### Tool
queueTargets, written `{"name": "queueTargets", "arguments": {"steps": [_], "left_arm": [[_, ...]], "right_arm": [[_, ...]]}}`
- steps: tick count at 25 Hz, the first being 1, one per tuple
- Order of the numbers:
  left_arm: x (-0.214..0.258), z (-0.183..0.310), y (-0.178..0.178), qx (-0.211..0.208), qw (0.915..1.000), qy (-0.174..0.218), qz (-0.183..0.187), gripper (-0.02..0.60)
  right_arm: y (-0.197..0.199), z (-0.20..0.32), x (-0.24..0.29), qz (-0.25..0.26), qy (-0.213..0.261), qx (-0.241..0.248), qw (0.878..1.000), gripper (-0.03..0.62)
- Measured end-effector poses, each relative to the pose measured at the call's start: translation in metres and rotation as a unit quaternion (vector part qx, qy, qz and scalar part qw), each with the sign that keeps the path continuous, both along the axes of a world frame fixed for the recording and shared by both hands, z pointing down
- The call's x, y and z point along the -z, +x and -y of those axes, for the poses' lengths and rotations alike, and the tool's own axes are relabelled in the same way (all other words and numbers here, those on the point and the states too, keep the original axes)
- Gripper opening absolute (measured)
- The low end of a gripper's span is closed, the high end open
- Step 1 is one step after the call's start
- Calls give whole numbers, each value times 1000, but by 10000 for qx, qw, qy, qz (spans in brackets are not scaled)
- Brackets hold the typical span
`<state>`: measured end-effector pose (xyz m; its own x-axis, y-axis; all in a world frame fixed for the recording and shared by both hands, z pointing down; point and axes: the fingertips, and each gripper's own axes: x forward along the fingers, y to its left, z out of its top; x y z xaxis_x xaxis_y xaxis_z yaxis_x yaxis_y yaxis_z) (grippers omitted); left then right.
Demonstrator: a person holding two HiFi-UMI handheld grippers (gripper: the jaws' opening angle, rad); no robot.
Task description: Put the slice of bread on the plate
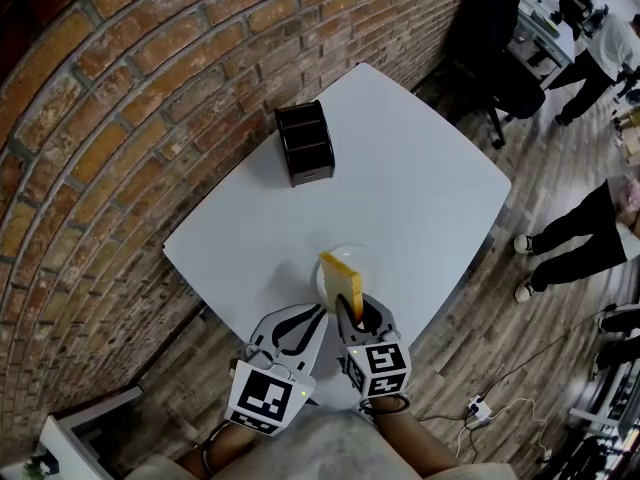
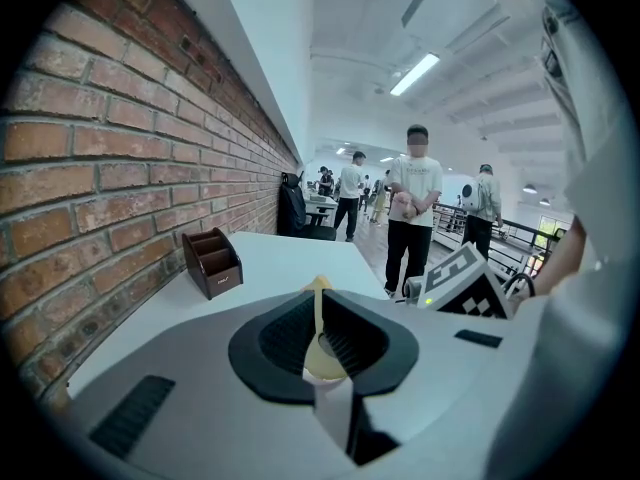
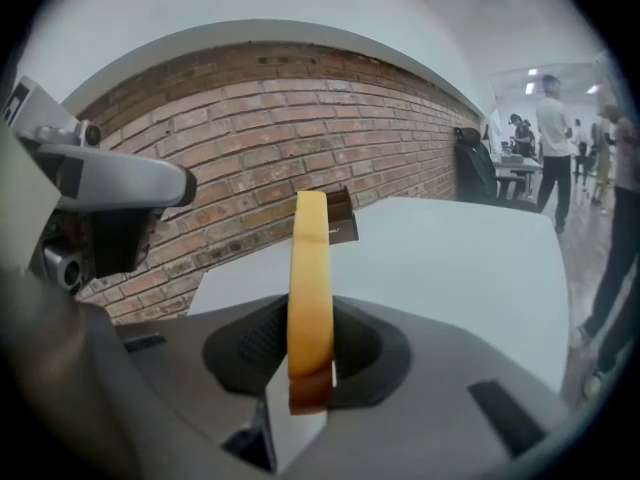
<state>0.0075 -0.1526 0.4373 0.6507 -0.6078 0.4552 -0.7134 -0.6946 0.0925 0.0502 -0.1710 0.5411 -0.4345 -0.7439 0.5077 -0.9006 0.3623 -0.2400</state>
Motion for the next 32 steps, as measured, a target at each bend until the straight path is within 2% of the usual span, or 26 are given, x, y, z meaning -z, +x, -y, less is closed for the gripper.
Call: {"name": "queueTargets", "arguments": {"steps": [5, 22, 27, 32], "left_arm": [[1, -2, 2, -18, 10000, -28, -21, 31], [-3, 0, 0, 15, 10000, -80, 9, 31], [-5, 2, 0, 14, 10000, -90, 31, 31], [-6, 6, -2, 30, 9999, -85, 45, 31]], "right_arm": [[1, 2, -5, 330, -195, -73, 9992, 92], [2, 12, -19, 877, -441, -243, 9949, 101], [4, 16, -23, 579, -414, -178, 9973, 118], [7, 17, -32, 118, -475, -146, 9987, 207]]}}
